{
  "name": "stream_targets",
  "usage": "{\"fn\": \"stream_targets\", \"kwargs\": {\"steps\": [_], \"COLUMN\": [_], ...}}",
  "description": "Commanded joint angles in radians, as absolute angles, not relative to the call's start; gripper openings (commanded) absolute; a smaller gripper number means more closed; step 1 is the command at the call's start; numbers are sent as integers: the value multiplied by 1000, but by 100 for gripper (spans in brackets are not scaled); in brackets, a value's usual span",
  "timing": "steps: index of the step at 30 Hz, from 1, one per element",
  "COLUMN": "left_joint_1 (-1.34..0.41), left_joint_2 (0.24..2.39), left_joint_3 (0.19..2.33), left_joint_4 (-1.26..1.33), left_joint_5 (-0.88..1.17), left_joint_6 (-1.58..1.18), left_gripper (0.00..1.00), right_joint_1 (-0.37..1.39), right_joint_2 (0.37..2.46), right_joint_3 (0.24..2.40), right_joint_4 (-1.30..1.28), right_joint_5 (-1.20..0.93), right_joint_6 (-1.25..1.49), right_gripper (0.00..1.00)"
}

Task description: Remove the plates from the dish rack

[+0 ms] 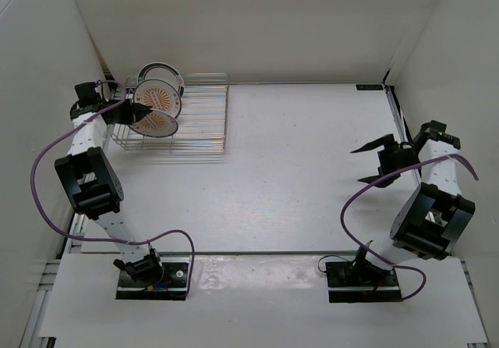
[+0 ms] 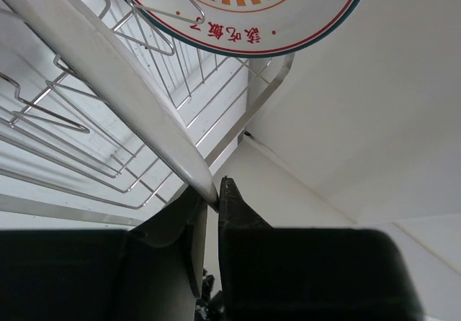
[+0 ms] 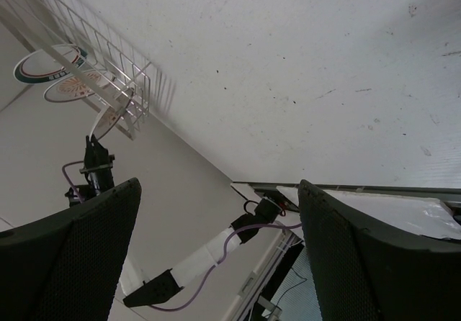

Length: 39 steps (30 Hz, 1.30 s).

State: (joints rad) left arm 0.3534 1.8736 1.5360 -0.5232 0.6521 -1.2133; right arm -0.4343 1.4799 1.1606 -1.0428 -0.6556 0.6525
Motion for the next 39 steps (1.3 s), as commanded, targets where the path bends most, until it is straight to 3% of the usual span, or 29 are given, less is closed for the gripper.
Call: {"fn": "stream_targets", "kwargs": {"steps": [1, 12, 28, 36, 39], "left_joint_1": [345, 347, 356, 354, 341], "left_joint_2": [1836, 1790, 1678, 1588, 1542], "left_joint_3": [1511, 1505, 1568, 1591, 1618], "left_joint_4": [-488, -260, -227, -327, -451], "left_joint_5": [706, 738, 720, 716, 704], "left_joint_6": [-1296, -1543, -1615, -1550, -1406], "left_gripper": [0, 0, 0, 0, 0], "right_joint_1": [-428, -411, -371, -350, -342], "right_joint_2": [1453, 1443, 1454, 1454, 1450], "right_joint_3": [1141, 1146, 1178, 1180, 1181], "right_joint_4": [-1029, -1032, -1042, -1042, -1048], "right_joint_5": [-680, -692, -680, -672, -666], "right_joint_6": [660, 643, 615, 604, 603], "right_gripper": [91, 91, 91, 91, 91]}}
